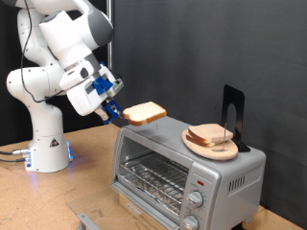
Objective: Make a piece of toast with the oven
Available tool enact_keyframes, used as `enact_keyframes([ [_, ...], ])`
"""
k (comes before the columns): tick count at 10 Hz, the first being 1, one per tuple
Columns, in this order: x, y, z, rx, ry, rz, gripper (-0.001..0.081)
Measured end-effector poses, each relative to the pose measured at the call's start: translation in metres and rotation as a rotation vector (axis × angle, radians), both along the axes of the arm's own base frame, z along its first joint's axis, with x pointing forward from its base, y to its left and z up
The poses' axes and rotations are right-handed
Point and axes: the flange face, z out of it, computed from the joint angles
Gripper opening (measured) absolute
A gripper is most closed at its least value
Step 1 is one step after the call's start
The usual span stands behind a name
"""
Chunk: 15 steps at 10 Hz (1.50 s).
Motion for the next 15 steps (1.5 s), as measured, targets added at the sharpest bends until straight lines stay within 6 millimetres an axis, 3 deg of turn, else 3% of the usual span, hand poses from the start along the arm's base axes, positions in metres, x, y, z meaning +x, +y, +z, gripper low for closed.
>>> enact_keyframes([
  [3, -0.005, -0.011, -0.015, -0.029, -0.031, 0.012, 0.04],
  [6, -0.009, -0.042, -0.041, -0.051, -0.013, 0.002, 0.04],
  [12, 0.009, -0.081, -0.116, -0.121, 0.027, -0.026, 0.04],
  [15, 0.019, -0.085, -0.132, -0.099, 0.019, -0.03, 0.04],
])
